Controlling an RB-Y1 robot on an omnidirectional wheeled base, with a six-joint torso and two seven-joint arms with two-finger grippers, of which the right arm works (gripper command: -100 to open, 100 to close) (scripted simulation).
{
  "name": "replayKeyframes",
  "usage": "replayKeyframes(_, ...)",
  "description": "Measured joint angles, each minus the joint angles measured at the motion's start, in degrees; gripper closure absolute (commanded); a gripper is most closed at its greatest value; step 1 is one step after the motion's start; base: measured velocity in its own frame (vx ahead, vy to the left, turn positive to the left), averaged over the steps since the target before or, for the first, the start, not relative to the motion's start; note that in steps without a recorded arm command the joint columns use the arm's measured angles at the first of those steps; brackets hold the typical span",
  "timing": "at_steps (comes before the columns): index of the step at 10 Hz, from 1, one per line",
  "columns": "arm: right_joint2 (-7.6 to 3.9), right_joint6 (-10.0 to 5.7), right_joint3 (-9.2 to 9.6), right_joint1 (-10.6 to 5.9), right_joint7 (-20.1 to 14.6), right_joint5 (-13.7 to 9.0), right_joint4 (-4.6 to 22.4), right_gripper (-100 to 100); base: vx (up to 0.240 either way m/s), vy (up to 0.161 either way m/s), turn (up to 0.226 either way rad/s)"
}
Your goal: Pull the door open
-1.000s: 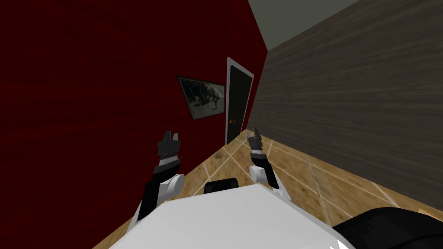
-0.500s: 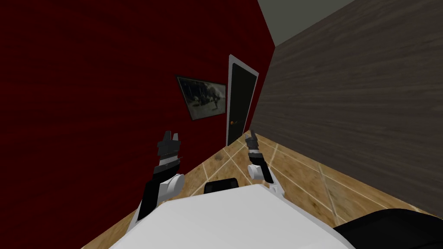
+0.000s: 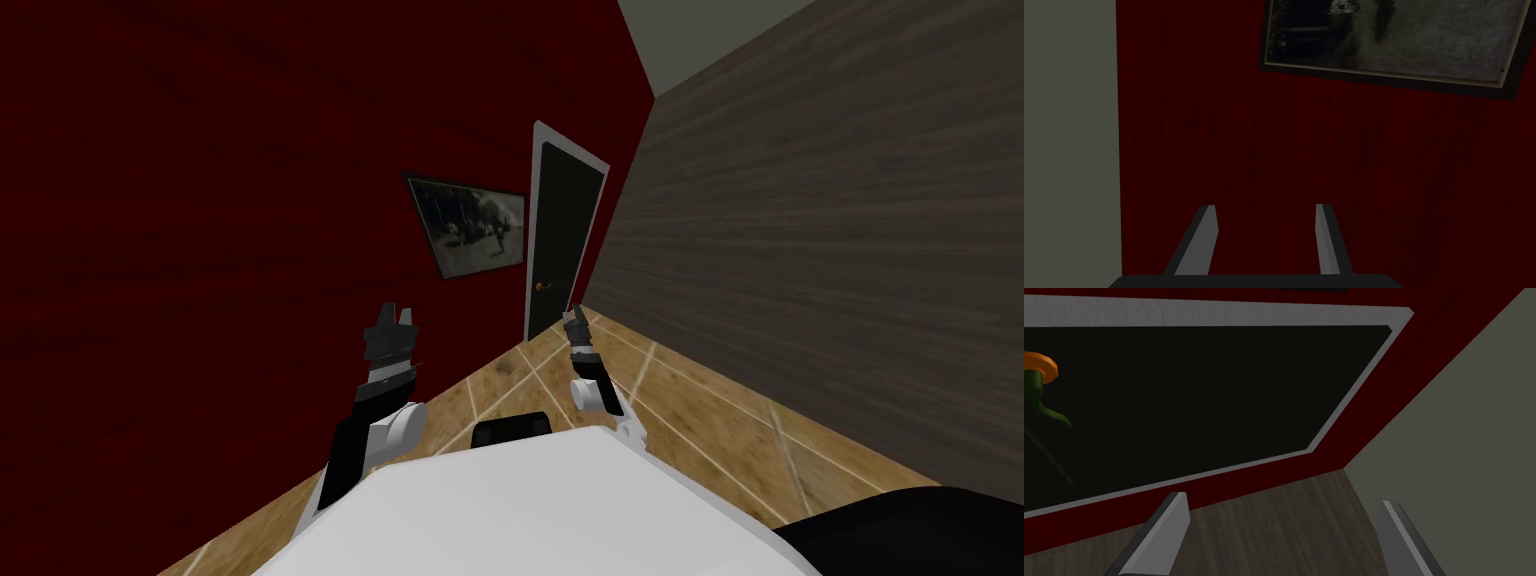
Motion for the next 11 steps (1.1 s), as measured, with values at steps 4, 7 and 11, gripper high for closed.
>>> replayKeyframes(4, -1.08, -0.96, -0.07, -3.14, 0.07, -0.6, 6.58, -100, 0.066, -0.117, 0.129)
replayKeyframes(7, -1.9, -1.64, -0.15, -5.54, 0.1, -1.1, 11.57, -100, 0.07, -0.118, 0.148)
replayKeyframes(11, -3.21, -2.57, -0.22, -8.09, -0.07, -1.87, 17.66, -100, 0.051, -0.125, 0.137)
